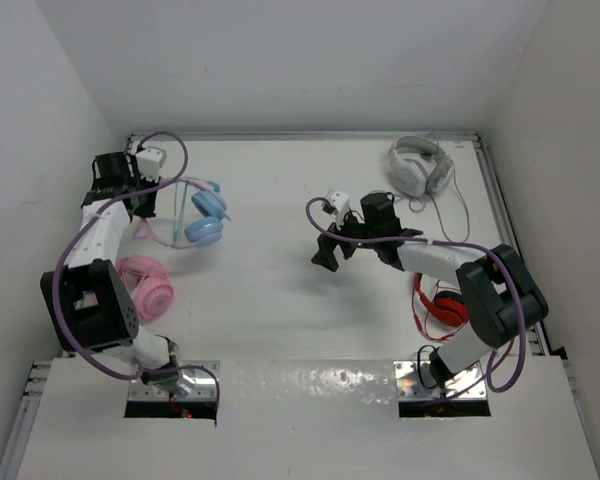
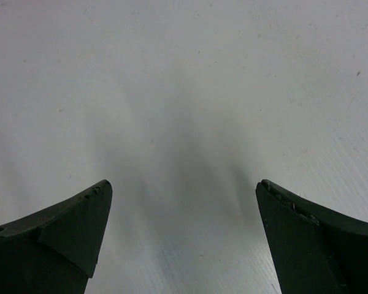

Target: Wrap the headphones

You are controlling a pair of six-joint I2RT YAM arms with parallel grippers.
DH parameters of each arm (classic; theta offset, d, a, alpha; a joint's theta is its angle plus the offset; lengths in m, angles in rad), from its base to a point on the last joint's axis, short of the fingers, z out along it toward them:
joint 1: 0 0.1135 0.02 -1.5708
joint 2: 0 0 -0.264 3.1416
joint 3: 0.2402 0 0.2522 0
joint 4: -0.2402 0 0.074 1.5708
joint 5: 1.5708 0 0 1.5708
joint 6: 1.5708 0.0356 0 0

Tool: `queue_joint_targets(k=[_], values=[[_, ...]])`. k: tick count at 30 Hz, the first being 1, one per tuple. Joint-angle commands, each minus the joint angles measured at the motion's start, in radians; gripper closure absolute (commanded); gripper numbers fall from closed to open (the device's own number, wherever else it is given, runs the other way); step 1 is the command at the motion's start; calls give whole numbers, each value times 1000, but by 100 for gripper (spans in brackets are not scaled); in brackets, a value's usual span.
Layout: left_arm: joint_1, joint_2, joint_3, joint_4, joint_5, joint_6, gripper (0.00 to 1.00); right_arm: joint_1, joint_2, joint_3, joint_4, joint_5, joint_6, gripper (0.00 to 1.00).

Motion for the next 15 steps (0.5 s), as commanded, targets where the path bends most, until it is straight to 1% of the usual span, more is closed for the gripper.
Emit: queue_joint_targets(k=[1, 7, 11, 15], values=[[28, -44, -23, 82, 21, 55, 100, 4, -44, -12, 35, -3, 3, 1], [30, -65, -107, 90, 15, 187, 100, 4, -58, -26, 29, 17, -7, 1], [34, -80, -138, 102, 3, 202, 100, 4, -61, -31, 28, 17, -5, 1], [60, -77, -127, 87, 48, 193, 100, 4, -62, -32, 28, 17, -2, 1]])
